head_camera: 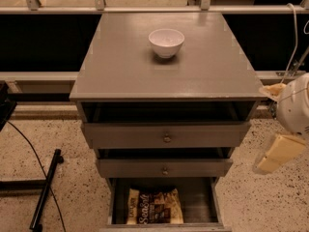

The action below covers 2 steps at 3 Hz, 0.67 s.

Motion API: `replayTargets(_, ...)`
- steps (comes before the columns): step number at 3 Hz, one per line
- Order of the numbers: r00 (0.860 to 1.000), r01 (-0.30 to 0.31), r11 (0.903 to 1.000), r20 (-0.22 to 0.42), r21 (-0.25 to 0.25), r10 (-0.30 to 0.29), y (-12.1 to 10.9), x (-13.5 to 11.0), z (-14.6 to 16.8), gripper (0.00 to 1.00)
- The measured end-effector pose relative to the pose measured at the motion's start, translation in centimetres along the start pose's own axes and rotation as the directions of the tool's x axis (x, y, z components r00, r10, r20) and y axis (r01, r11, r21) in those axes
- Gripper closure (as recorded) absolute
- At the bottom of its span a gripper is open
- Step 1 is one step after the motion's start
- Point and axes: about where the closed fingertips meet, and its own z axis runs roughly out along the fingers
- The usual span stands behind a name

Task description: Pick brown chip bag from bottom drawer and place on counter

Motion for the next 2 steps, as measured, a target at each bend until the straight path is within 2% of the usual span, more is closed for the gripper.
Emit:
replayTargets(1,0.992,-0.002,0.9998,0.126,0.021,-0.001,0.6,-0.4,3.2,0.0)
replayTargets(2,0.96,-0.074,0.9968,0.268,-0.032,0.079,4.8,1.5,10.7,0.0)
